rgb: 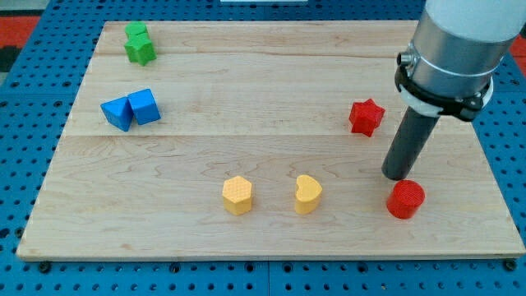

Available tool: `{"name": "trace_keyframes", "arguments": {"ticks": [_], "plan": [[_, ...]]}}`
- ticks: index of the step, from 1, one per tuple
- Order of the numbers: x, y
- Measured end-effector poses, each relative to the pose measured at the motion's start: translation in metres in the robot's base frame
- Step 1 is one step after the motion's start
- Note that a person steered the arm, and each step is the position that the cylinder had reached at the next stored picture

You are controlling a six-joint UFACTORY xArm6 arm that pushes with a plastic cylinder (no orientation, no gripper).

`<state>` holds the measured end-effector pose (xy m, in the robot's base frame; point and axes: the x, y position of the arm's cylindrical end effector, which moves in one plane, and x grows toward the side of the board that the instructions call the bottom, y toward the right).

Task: Slide the red star diagonal to yellow hexagon

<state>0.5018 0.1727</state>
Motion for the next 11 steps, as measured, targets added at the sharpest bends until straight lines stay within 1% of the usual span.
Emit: {"name": "trace_keyframes", "arguments": {"ticks": [1, 2, 3, 4, 6, 7, 8, 9, 10, 11], "plan": [[-0.046, 0.035], [-0.064, 0.0], [-0.091, -0.03], [-0.113, 0.019], [-0.099, -0.065], [-0.101, -0.074], [-0.129, -0.072], [-0.134, -0.09], [-0.124, -0.154], [-0.105, -0.142]]}}
